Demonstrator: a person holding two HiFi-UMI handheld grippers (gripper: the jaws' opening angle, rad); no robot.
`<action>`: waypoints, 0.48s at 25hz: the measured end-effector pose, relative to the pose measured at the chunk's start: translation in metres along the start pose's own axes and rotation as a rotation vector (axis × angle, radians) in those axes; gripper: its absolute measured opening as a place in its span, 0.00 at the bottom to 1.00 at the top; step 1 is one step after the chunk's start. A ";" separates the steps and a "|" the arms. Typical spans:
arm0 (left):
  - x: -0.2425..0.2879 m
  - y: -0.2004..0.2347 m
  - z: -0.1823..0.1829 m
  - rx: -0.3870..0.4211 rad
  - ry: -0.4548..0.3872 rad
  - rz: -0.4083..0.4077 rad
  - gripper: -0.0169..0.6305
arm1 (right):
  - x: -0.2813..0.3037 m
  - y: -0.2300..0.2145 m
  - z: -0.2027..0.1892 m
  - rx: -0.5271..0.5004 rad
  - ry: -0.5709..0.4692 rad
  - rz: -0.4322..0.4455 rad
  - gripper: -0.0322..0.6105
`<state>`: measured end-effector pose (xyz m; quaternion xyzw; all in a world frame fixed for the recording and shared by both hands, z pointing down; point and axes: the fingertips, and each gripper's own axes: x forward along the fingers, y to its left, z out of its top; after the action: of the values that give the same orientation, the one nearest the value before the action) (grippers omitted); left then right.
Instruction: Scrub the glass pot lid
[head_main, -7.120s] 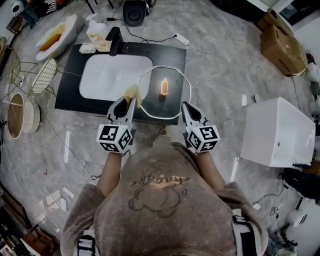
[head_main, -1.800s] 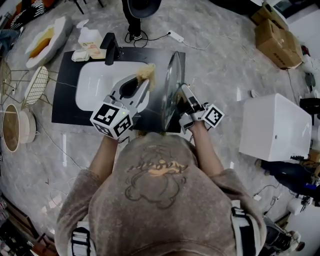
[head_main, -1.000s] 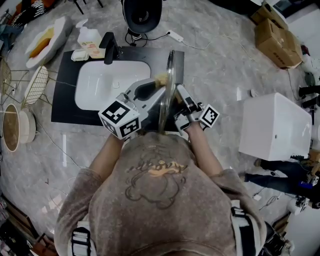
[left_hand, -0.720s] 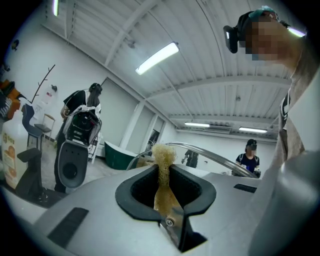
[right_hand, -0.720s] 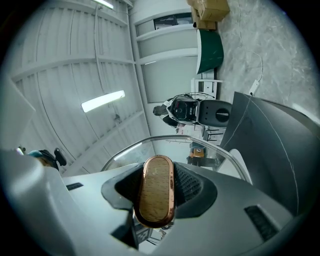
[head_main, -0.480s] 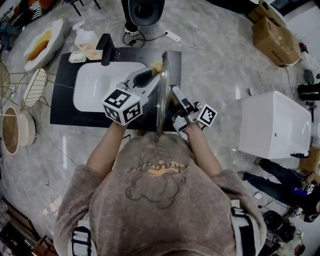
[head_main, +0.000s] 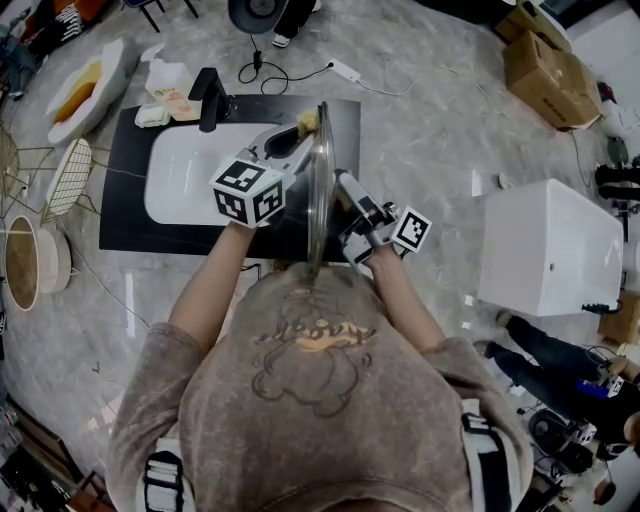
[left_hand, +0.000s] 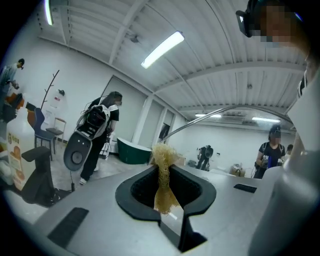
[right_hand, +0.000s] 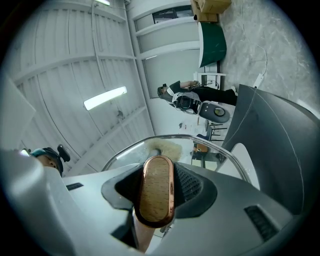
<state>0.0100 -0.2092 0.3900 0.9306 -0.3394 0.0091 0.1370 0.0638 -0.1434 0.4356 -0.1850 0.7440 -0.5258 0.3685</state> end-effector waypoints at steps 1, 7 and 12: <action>0.003 0.002 -0.004 0.008 0.012 0.003 0.14 | 0.000 0.001 0.001 0.002 -0.002 0.005 0.32; 0.016 0.015 -0.036 0.040 0.107 0.030 0.14 | 0.002 0.006 0.003 0.000 -0.007 0.030 0.32; 0.020 0.019 -0.068 0.041 0.183 0.042 0.14 | 0.004 0.011 0.006 -0.010 -0.006 0.047 0.32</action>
<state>0.0183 -0.2176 0.4624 0.9212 -0.3446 0.1038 0.1478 0.0668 -0.1462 0.4226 -0.1709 0.7497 -0.5125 0.3821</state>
